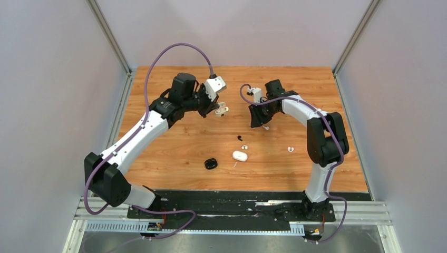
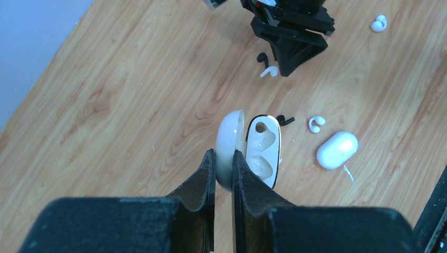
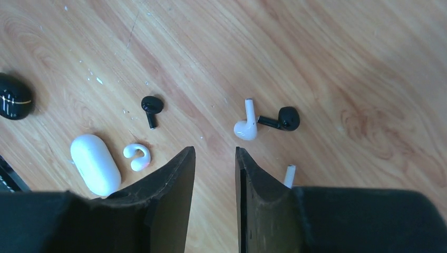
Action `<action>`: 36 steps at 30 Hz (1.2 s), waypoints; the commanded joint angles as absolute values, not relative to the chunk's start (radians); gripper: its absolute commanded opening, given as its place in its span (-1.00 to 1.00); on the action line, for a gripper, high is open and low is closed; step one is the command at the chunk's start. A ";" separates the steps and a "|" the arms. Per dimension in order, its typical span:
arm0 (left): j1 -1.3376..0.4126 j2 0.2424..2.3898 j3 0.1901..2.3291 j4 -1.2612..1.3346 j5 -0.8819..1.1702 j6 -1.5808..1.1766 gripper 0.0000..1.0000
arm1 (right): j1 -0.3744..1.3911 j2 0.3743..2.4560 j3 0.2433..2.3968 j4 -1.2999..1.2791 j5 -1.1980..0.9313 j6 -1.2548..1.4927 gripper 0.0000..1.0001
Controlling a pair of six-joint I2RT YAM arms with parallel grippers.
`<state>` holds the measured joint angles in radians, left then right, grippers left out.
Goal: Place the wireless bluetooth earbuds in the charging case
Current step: Pick up the earbud from the center of the board.
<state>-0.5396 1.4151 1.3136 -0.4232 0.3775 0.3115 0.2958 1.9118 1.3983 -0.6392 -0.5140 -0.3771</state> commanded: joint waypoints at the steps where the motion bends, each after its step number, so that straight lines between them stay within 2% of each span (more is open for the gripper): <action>1: -0.524 1.377 1.319 -0.391 0.355 0.260 -1.00 | 0.301 1.922 1.390 -0.606 -0.450 -0.188 -0.32; 12: -0.514 1.370 1.316 -0.391 0.348 0.249 -1.00 | 0.331 1.997 1.424 -0.590 -0.369 -0.145 -0.18; 21: -0.510 1.365 1.312 -0.394 0.340 0.248 -1.00 | 0.331 2.027 1.431 -0.571 -0.338 -0.113 -0.16; 27: -0.509 1.368 1.312 -0.390 0.335 0.245 -1.00 | 0.331 2.051 1.434 -0.563 -0.322 -0.106 -0.23; 33: -0.508 1.366 1.309 -0.390 0.327 0.248 -1.00 | 0.338 2.063 1.424 -0.561 -0.317 -0.122 -0.46; 36: -0.507 1.365 1.307 -0.389 0.324 0.248 -1.00 | 0.343 2.065 1.412 -0.558 -0.307 -0.132 -0.48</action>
<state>-0.5140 1.4132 1.3132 -0.4225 0.3298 0.2680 0.3290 2.0281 1.4166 -0.5781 -0.3527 -0.1215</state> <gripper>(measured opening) 0.157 0.267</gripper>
